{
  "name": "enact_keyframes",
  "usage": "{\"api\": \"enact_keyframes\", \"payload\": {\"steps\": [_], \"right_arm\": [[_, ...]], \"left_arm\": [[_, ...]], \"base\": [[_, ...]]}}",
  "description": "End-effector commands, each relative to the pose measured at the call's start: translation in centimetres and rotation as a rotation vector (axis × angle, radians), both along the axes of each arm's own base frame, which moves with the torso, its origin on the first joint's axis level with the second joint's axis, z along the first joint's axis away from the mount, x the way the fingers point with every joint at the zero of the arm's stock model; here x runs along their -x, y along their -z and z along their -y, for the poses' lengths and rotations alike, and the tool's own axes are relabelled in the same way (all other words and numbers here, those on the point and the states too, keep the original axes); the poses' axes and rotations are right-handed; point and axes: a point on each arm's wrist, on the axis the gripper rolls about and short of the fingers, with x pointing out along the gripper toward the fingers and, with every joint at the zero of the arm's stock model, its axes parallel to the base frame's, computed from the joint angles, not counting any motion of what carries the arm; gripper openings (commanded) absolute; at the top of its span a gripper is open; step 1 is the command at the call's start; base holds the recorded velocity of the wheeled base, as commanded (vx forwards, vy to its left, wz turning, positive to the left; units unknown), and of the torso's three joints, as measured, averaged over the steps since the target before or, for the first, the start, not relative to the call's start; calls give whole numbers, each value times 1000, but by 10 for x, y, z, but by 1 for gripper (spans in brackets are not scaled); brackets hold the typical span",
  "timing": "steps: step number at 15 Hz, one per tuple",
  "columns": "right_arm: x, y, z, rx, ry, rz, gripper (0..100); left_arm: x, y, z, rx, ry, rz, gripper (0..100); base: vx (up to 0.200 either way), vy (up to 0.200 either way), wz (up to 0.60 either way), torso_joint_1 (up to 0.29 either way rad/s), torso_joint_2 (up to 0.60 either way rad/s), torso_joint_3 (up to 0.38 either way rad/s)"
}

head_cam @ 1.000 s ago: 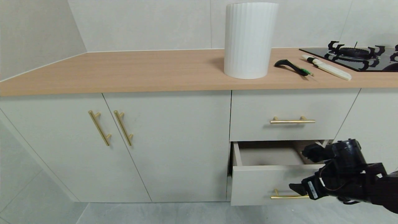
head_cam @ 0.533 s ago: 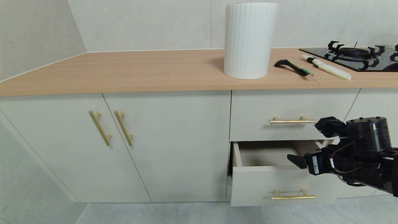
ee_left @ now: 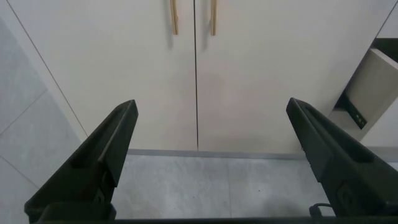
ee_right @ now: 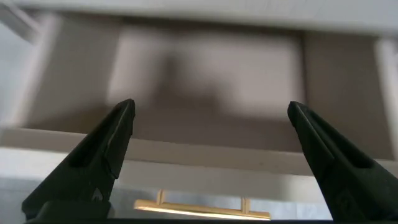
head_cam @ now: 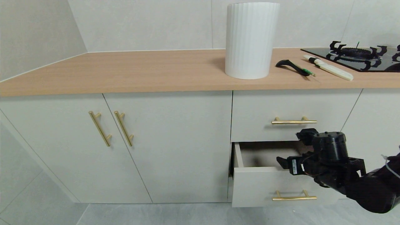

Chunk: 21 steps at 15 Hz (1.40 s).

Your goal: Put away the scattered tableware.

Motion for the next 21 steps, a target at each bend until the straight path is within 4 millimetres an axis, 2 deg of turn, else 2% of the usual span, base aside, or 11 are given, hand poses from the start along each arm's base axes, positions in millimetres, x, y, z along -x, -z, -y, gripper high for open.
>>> {"api": "enact_keyframes", "payload": {"steps": [1, 5, 10, 11, 16, 21], "right_arm": [[-4, 22, -2, 24, 0, -66, 100], [0, 16, 0, 27, -4, -73, 100], [18, -8, 5, 43, -17, -130, 100], [27, -17, 4, 57, -33, -168, 100], [56, -34, -3, 94, -128, -315, 100], [78, -41, -7, 183, -175, -508, 100]], "left_arm": [[0, 0, 0, 0, 0, -1, 100], [0, 0, 0, 0, 0, -1, 100], [0, 0, 0, 0, 0, -1, 100], [0, 0, 0, 0, 0, -1, 100], [0, 0, 0, 0, 0, -1, 100], [0, 0, 0, 0, 0, -1, 100]], "base": [[0, 0, 0, 0, 0, 0], [0, 0, 0, 0, 0, 0], [0, 0, 0, 0, 0, 0], [0, 0, 0, 0, 0, 0], [0, 0, 0, 0, 0, 0], [0, 0, 0, 0, 0, 0]]}}
